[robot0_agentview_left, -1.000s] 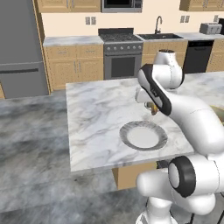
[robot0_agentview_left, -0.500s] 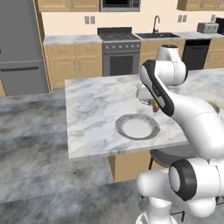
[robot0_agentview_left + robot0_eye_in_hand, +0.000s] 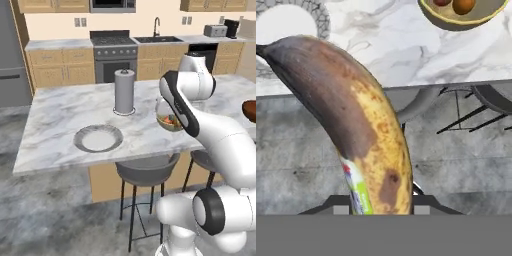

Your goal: Take the fruits from the plate on the dining counter and place two fruits in each bowl.

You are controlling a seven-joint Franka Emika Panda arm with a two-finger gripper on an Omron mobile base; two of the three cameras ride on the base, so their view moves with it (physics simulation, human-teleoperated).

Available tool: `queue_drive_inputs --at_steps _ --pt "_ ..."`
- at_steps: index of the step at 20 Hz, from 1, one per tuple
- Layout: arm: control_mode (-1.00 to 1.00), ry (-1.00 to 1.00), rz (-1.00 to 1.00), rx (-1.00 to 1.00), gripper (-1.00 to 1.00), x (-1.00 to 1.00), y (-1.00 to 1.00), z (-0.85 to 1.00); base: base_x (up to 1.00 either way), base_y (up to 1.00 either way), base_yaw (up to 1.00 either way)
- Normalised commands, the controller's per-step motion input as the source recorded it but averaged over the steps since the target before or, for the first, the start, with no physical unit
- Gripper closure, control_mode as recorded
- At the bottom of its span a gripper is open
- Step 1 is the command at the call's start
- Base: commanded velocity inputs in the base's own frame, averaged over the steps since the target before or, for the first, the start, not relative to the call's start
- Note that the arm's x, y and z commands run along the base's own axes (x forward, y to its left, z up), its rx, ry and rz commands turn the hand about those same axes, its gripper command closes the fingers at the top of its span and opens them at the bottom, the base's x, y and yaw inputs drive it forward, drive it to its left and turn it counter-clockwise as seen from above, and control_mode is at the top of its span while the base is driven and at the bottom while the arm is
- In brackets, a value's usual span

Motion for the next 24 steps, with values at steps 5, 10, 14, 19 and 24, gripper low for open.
queue_drive_inputs --at_steps 5,10,14,19,24 --pt "1.0 0.0 0.0 0.0 1.0 0.0 0.0 0.0 0.52 -1.0 0.0" --pt "1.0 0.0 0.0 0.0 1.0 0.0 0.0 0.0 0.86 -1.0 0.02" --pt "1.0 0.0 0.0 0.0 1.0 0.0 0.0 0.0 -0.01 -1.0 0.04" --pt "1.0 0.0 0.0 0.0 1.0 0.0 0.0 0.0 -0.3 -1.0 0.01" --pt "1.0 0.0 0.0 0.0 1.0 0.0 0.0 0.0 -0.08 -1.0 0.0"
